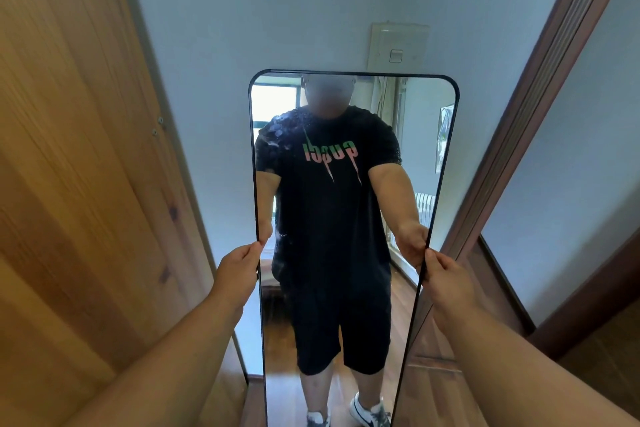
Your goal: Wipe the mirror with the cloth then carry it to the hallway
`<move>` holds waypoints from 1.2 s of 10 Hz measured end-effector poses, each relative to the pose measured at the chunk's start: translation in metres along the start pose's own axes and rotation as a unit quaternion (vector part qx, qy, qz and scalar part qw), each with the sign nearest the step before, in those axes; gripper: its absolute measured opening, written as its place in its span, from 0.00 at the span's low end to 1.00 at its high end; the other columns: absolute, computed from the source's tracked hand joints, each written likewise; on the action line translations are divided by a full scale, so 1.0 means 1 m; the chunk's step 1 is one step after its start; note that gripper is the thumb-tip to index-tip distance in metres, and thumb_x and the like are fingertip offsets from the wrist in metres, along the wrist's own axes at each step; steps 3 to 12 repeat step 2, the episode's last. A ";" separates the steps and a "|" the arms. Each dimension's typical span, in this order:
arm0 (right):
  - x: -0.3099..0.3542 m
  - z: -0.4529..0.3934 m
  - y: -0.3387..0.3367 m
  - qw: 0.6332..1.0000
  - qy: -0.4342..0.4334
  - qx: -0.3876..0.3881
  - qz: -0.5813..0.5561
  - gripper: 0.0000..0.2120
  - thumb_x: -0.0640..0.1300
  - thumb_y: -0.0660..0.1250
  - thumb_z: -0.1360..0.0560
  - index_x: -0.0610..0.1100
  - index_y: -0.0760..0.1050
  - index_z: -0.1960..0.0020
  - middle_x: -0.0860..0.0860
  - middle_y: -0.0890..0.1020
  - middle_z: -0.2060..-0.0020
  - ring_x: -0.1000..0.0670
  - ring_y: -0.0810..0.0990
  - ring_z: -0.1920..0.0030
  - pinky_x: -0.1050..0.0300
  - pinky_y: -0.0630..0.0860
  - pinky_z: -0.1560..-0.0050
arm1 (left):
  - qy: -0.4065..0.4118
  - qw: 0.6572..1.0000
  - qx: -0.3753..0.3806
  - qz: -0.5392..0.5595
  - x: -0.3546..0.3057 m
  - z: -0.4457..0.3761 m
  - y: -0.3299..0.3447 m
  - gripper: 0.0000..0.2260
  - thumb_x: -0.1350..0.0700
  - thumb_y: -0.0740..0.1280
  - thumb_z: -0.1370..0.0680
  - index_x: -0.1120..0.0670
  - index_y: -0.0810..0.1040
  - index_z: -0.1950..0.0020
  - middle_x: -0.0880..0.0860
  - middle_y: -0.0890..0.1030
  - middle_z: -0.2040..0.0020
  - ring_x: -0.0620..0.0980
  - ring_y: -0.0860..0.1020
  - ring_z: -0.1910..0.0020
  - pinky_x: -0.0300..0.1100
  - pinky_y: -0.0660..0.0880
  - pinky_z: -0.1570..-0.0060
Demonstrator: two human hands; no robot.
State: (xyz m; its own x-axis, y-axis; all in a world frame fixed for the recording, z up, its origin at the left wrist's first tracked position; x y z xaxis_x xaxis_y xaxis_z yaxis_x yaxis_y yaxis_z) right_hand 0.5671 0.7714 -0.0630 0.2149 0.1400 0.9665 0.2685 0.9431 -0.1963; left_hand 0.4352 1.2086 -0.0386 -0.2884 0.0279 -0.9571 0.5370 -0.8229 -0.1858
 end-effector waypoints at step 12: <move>0.010 0.022 -0.009 0.999 -0.016 -0.012 -0.029 0.20 0.59 0.63 0.13 0.49 0.81 0.29 0.51 0.85 0.40 0.46 0.83 0.38 0.42 0.78 0.31 | 0.000 0.999 -0.022 0.041 -0.004 0.008 -0.008 0.20 0.38 0.64 0.11 0.49 0.79 0.26 0.50 0.82 0.29 0.57 0.80 0.26 0.62 0.75 0.20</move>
Point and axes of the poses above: each hand's wrist, its own z-axis away from the middle knuckle, its own y-axis out of the palm, x = y × z, the point moved 8 cm from there along -z, towards the middle knuckle
